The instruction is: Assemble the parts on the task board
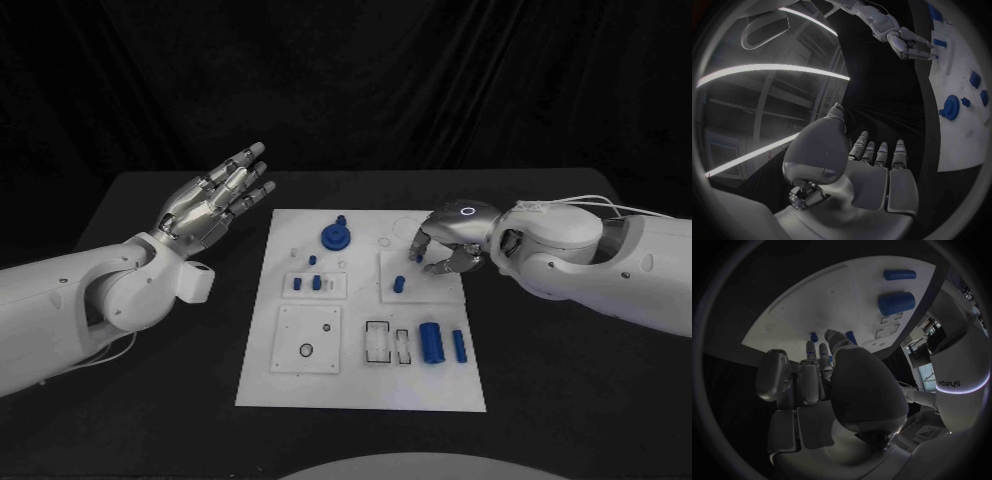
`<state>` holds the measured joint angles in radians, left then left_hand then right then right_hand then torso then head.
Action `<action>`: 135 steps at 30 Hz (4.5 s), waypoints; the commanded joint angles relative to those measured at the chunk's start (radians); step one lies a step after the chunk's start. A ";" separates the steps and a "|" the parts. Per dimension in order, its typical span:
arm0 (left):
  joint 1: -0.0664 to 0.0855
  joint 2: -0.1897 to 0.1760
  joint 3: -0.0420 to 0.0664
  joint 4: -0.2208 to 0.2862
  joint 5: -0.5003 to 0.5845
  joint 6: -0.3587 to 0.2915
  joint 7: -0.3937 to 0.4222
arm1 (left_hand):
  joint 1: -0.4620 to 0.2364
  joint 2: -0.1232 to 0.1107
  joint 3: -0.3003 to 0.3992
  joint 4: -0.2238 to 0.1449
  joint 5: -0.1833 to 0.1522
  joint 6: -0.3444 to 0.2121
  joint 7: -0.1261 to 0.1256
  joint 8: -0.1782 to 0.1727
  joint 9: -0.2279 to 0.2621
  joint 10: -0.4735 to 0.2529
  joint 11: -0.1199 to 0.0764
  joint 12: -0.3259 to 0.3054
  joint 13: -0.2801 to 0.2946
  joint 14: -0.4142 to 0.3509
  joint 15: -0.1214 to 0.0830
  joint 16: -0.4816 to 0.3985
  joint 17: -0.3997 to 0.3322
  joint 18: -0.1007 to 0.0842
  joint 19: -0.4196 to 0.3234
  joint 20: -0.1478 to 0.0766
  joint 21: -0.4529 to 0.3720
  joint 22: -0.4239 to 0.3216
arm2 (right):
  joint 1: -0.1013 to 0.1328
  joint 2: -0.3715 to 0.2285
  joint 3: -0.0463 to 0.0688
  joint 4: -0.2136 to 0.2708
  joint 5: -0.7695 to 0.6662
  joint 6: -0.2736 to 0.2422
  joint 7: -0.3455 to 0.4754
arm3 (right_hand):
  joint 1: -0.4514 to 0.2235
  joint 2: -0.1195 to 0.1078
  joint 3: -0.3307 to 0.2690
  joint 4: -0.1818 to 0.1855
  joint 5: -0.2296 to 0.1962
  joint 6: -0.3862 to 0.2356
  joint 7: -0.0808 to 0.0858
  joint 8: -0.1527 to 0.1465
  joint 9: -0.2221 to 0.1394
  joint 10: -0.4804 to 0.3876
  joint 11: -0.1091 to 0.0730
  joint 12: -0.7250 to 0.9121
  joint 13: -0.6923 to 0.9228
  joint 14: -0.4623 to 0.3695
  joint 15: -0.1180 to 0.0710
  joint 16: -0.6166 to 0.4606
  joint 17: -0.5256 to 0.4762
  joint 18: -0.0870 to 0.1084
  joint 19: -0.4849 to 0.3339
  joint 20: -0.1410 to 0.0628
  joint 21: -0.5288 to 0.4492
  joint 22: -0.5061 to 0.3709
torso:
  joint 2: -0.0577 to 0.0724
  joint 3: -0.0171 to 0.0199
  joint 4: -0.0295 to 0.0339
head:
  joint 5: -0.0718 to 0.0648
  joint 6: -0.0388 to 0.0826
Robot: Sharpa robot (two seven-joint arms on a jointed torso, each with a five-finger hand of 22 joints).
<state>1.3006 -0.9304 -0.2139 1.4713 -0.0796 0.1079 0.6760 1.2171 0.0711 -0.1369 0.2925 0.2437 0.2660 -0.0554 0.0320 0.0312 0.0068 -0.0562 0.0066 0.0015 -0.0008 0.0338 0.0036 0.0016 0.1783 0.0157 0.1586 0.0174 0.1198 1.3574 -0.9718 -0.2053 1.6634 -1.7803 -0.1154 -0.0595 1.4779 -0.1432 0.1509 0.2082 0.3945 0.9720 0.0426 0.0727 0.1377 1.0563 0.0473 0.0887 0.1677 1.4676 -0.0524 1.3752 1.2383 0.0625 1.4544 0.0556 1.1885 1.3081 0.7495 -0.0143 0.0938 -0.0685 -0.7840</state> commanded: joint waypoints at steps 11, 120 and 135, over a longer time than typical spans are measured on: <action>-0.005 0.008 0.001 -0.003 0.009 0.029 0.035 | 0.022 0.039 -0.028 -0.001 0.047 0.001 -0.005 -0.001 0.000 0.003 0.021 -0.004 0.001 0.001 0.020 -0.004 -0.002 0.001 0.004 0.020 0.001 -0.002 | -0.030 0.020 -0.002 -0.030 -0.028 -0.080 -0.032 | 0.018 0.000 0.039 -0.007 0.025 0.012 -0.011 0.008 0.010 0.022 0.007 0.011 -0.006 0.030 0.002 -0.007 -0.004 0.013 -0.006 0.002 -0.016 0.163 | 0.002 0.0026 0.0012 | 0.002 -0.014; -0.048 0.059 0.001 -0.062 0.009 0.068 -0.032 | 0.219 0.108 -0.056 -0.045 0.258 0.036 0.015 0.004 0.005 0.082 0.103 0.030 0.021 0.028 0.090 0.022 0.010 0.002 0.059 0.086 0.024 0.048 | -0.015 0.302 -0.002 0.063 -0.121 -0.022 -0.020 | 0.035 -0.004 0.234 -0.115 -0.032 0.114 0.076 0.056 0.106 0.132 0.009 0.077 -0.012 0.021 0.029 -0.022 -0.020 0.015 -0.020 0.023 -0.024 0.160 | -0.028 0.0013 0.0018 | 0.129 -0.089; -0.048 0.057 0.001 -0.065 0.009 0.074 -0.034 | 0.222 0.113 -0.054 -0.043 0.263 0.036 0.016 0.004 0.005 0.080 0.107 0.031 0.021 0.028 0.092 0.022 0.010 0.002 0.058 0.086 0.023 0.045 | -0.043 0.292 -0.002 0.074 -0.123 -0.030 -0.017 | 0.034 -0.005 0.235 -0.116 -0.031 0.114 0.076 0.055 0.106 0.134 0.009 0.077 -0.012 0.021 0.029 -0.021 -0.019 0.015 -0.020 0.023 -0.024 0.161 | -0.027 0.0008 0.0019 | 0.127 -0.089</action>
<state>1.2540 -0.8739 -0.2138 1.4042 -0.0750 0.1660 0.6322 1.4316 0.1795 -0.1913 0.2482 0.5006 0.2969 -0.0392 0.0320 0.0348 0.0858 0.0428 0.0337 0.0217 0.0289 0.1179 0.0229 0.0113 0.1780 0.0792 0.2435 0.0406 0.1653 1.3179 -0.6791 -0.2078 1.7334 -1.8900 -0.1351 -0.0746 1.5105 -0.1427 0.3783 0.0936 0.3598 1.0897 0.1174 0.1322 0.2451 1.1820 0.0567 0.1627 0.1541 1.4660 -0.0329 1.3551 1.2176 0.0624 1.4364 0.0734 1.1639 1.3077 0.7228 -0.0140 0.0956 0.0590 -0.8727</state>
